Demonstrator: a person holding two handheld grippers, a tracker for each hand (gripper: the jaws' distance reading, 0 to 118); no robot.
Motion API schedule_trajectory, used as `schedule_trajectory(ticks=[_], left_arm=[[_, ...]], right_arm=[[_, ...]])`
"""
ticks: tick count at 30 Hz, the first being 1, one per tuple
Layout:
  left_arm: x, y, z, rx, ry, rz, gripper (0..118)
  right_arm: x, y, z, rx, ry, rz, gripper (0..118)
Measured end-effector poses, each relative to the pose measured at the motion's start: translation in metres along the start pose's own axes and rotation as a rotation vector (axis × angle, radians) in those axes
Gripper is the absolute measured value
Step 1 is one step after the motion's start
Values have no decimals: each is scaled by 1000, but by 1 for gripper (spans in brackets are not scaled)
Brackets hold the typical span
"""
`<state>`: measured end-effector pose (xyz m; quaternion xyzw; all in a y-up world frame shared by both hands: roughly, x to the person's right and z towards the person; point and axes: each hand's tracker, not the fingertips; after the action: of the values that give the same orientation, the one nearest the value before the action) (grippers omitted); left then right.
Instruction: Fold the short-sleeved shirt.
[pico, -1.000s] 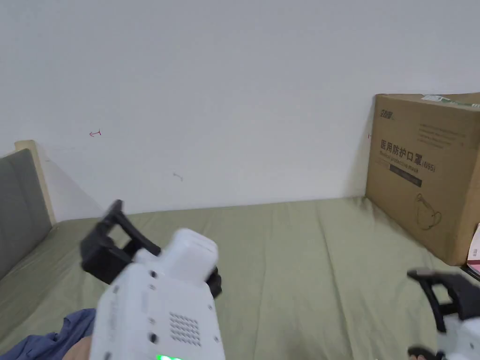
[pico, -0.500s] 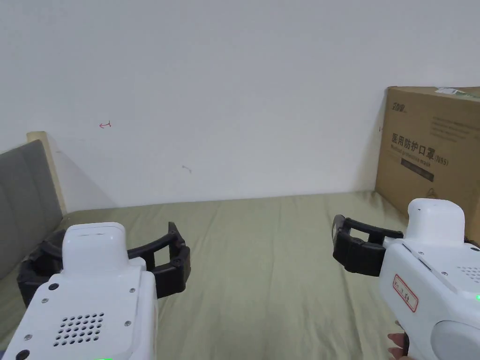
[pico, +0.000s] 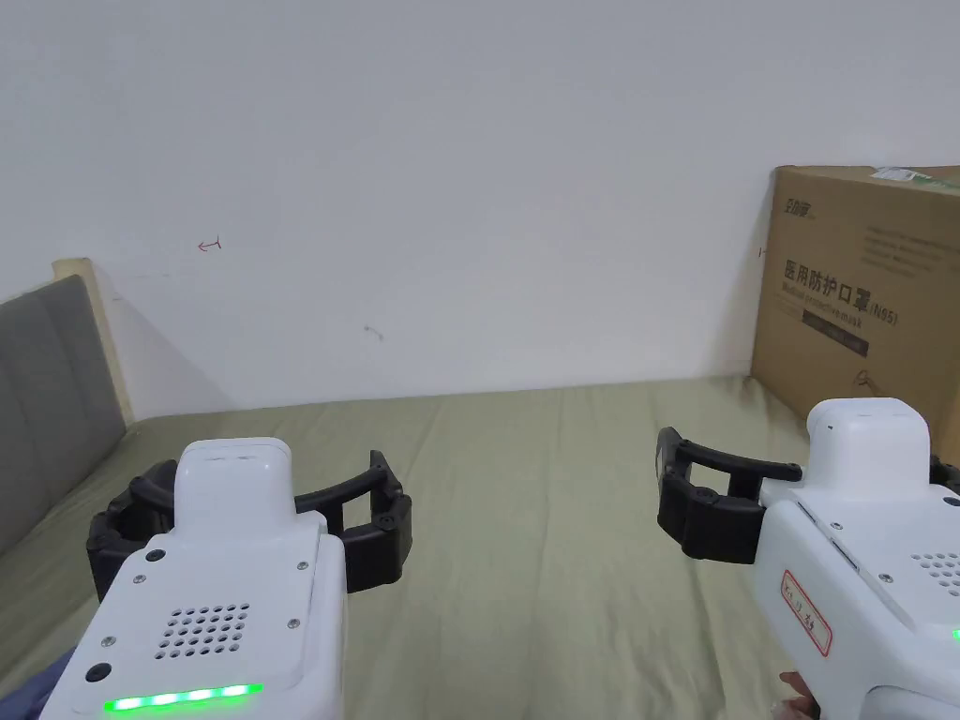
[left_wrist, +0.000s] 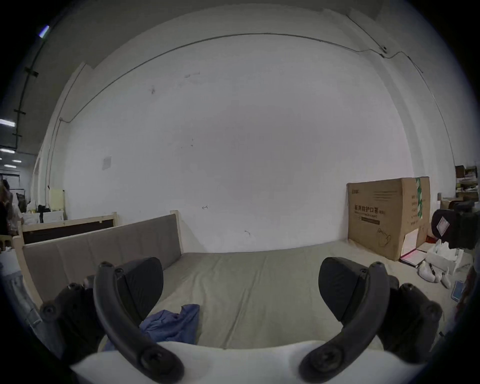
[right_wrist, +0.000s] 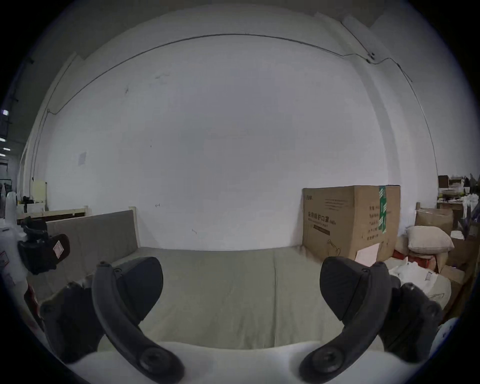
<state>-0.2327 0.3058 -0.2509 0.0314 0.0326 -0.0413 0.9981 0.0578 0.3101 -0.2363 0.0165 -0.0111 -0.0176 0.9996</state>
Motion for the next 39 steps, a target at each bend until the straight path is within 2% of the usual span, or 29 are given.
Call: schedule_trajectory(ticks=[5,8,13,24,28,30,31,32,33,34,35,36,37,39], left_arm=[[-1,1,-1,-13,-1,24,118],[-2,1,0,-12,-9,30,118],[1,3,5,0,-27,20,118],[4,5,9,6,-53,37,117],[8,4,11,14,-45,-11,117],[10,3,14,26,-56,-23,110],[10,3,15,30,-65,-25,102],[10,4,17,35,-82,-21,76],[9,5,18,34,-101,-12,45],[10,7,17,23,-99,-8,12],[12,7,14,-6,-79,-9,1],[13,7,11,-42,-38,-13,0],[13,5,9,-47,-30,1,0],[9,2,5,-68,-92,48,0]], right_arm=[[-1,-2,3,-1,-1,7,118],[0,0,9,1,77,-61,118],[-2,2,9,-12,37,-66,118],[-8,1,7,-21,27,-32,118],[-9,0,7,-27,26,-39,118],[-7,0,6,-43,33,-48,117],[-6,-1,6,-58,55,-55,115],[-5,-1,7,-64,93,-72,101],[-3,-2,9,-54,120,-90,74],[-2,-1,10,-52,112,-83,32],[-3,-1,9,-58,89,-62,1],[-6,-2,5,-89,61,-25,1],[-6,-4,4,-87,49,-25,1],[-1,-7,3,-110,115,-58,1]])
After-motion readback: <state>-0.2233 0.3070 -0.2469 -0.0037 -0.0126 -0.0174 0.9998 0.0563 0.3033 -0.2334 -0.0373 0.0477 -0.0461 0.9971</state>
